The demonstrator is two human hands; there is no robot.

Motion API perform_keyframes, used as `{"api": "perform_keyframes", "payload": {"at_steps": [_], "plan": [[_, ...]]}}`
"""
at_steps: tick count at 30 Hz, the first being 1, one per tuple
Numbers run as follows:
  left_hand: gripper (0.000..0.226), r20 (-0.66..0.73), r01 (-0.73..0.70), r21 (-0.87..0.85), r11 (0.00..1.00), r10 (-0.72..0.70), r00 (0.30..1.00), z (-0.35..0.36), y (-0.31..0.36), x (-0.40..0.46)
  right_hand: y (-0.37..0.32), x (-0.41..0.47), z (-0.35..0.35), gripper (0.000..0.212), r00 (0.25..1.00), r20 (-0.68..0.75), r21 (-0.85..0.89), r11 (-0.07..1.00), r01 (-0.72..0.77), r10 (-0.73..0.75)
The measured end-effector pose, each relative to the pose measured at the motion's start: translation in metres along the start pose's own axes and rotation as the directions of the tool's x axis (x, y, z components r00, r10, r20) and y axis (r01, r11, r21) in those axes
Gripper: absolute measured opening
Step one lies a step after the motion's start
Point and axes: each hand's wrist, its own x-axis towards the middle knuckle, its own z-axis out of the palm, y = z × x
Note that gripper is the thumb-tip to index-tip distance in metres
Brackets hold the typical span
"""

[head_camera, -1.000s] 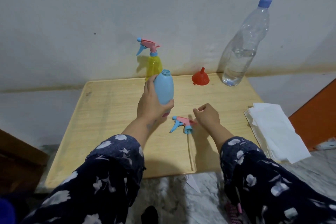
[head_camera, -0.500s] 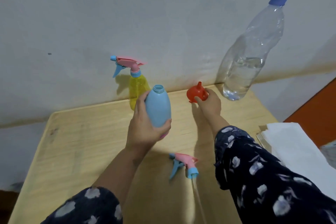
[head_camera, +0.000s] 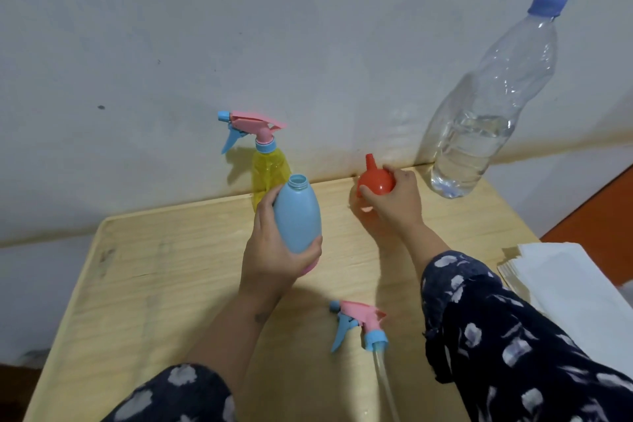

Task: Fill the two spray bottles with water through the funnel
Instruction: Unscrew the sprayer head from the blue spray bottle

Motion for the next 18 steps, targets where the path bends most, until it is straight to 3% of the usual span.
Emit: {"api": "perform_keyframes", "payload": {"at_steps": [8, 12, 18], "plan": [[0.087, 0.017, 0.045, 0.183, 0.982, -0.049, 0.999, -0.033, 0.008, -0.034, -0.055, -0.058, -0.031, 0.063, 0.951, 0.251, 0.12, 0.981, 0.155, -0.181], [0.087, 0.037, 0.017, 0.403, 0.915, -0.035, 0.999, -0.058, 0.002, -0.047, -0.077, -0.08, -0.047, 0.054, 0.877, 0.383, 0.095, 0.956, 0.276, -0.291], [0.079, 0.015, -0.026, 0.453, 0.891, 0.021, 1.0, -0.075, 0.01, -0.065, -0.106, -0.109, -0.064, 0.054, 0.777, 0.523, -0.008, 0.909, 0.416, -0.351]]}}
